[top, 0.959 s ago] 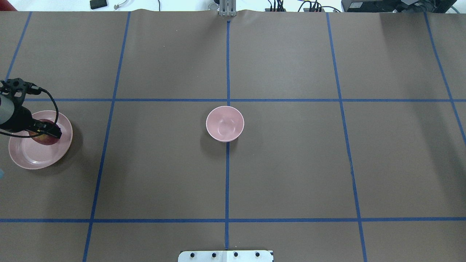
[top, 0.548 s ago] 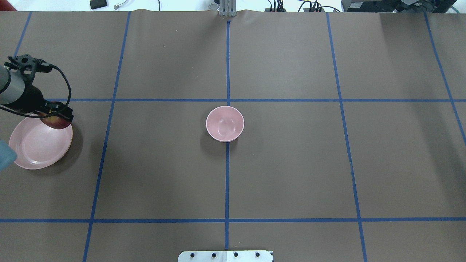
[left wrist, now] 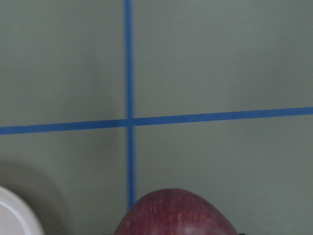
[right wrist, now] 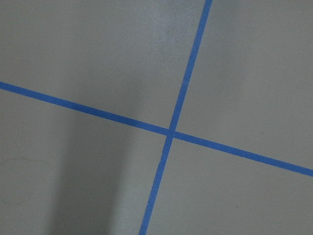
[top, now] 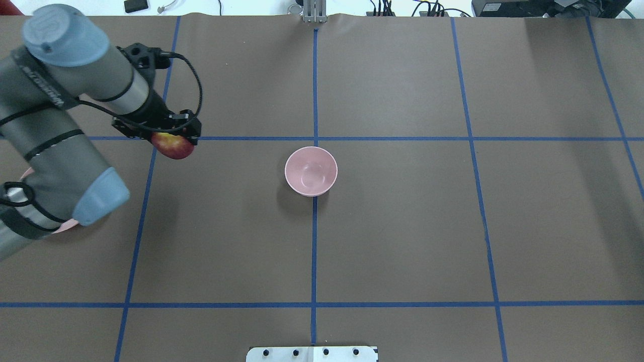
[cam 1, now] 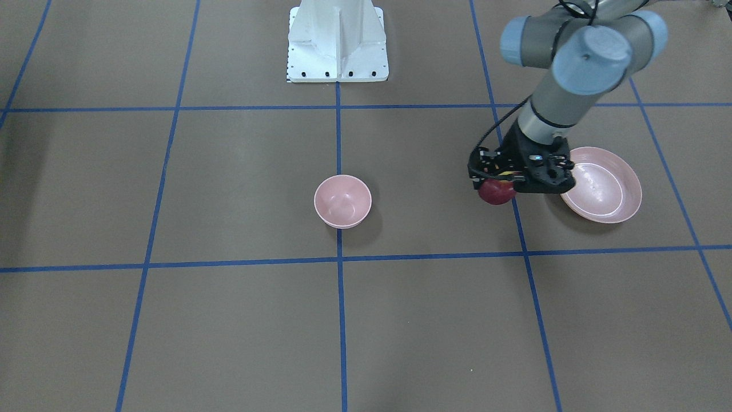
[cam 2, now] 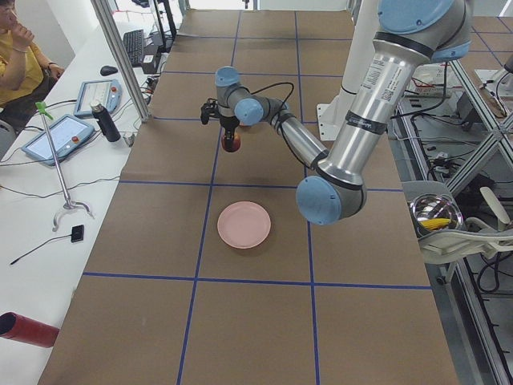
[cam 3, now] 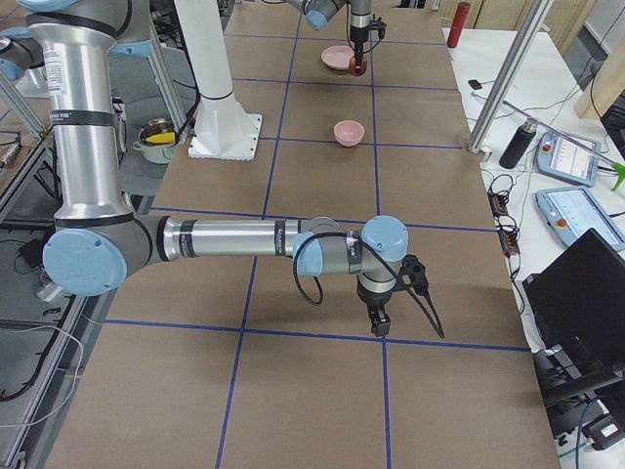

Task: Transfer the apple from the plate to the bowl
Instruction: 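Carry the apple with the left gripper over the pink bowl, then lower the apple into the bowl and open the left gripper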

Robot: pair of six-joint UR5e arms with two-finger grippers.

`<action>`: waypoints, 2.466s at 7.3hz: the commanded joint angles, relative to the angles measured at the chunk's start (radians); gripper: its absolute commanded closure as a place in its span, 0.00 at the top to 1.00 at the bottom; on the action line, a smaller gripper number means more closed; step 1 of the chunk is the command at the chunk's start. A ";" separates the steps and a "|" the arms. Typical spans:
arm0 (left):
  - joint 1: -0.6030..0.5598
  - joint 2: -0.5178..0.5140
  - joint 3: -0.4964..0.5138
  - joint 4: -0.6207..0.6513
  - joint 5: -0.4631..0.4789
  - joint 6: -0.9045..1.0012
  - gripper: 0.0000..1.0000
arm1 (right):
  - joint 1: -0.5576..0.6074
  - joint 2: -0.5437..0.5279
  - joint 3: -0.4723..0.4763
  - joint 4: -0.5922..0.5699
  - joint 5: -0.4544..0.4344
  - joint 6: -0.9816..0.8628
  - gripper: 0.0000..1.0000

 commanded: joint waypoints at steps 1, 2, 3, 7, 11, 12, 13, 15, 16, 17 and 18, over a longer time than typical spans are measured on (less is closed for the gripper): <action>0.124 -0.233 0.171 0.015 0.099 -0.194 0.06 | 0.000 -0.001 -0.003 -0.001 0.000 0.000 1.00; 0.154 -0.302 0.241 0.014 0.132 -0.233 0.08 | 0.000 -0.001 -0.003 -0.001 0.000 0.000 1.00; 0.188 -0.359 0.303 0.006 0.155 -0.266 0.09 | 0.000 -0.001 -0.003 -0.001 0.001 0.002 1.00; 0.259 -0.433 0.438 -0.056 0.212 -0.308 0.23 | 0.000 -0.008 0.000 -0.001 0.003 0.002 1.00; 0.259 -0.419 0.465 -0.092 0.212 -0.304 0.93 | 0.000 -0.008 0.000 -0.001 0.003 0.003 1.00; 0.258 -0.419 0.463 -0.092 0.212 -0.304 0.97 | -0.001 -0.008 0.000 -0.001 0.003 0.003 1.00; 0.258 -0.419 0.462 -0.091 0.212 -0.304 0.97 | 0.000 -0.008 0.002 -0.001 0.003 0.003 1.00; 0.250 -0.419 0.420 -0.086 0.214 -0.299 0.97 | 0.000 -0.008 0.002 0.001 0.003 0.003 1.00; 0.226 -0.375 0.355 -0.077 0.206 -0.291 0.97 | 0.000 -0.008 0.002 0.001 0.003 0.002 1.00; 0.204 -0.265 0.234 -0.069 0.203 -0.217 0.97 | 0.000 -0.008 0.002 0.001 0.003 0.002 1.00; 0.154 -0.164 0.124 -0.010 0.158 -0.098 0.97 | 0.000 -0.008 0.002 0.001 0.001 0.002 1.00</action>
